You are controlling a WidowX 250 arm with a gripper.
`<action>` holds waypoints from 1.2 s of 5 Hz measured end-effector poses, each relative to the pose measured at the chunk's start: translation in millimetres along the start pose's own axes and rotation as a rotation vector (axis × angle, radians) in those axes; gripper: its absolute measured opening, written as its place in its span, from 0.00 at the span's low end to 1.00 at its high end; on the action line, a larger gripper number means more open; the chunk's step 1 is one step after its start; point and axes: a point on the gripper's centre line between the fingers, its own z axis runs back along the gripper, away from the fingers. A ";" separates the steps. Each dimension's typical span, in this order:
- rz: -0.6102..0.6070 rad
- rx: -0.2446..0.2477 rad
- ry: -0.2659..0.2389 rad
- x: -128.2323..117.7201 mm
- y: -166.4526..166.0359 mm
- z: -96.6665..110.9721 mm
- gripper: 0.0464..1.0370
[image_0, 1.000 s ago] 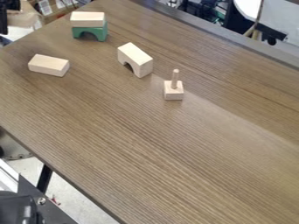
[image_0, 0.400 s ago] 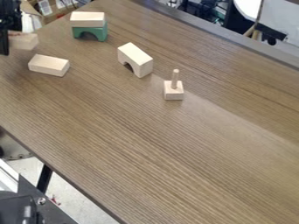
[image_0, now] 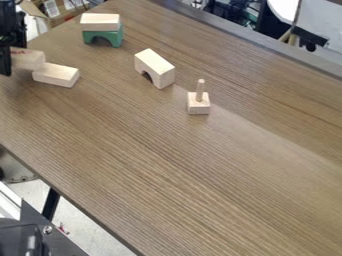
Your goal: Put the wood block on top of the wood block
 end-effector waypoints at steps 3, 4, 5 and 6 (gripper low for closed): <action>-0.006 -0.044 -0.057 -20.1 -3.9 5.0 0.55; -0.007 -0.047 -0.056 -25.4 -5.6 6.7 0.55; -0.014 -0.054 -0.053 -35.6 -9.0 8.9 0.55; 0.004 -0.049 -0.042 -41.7 -10.9 11.7 0.55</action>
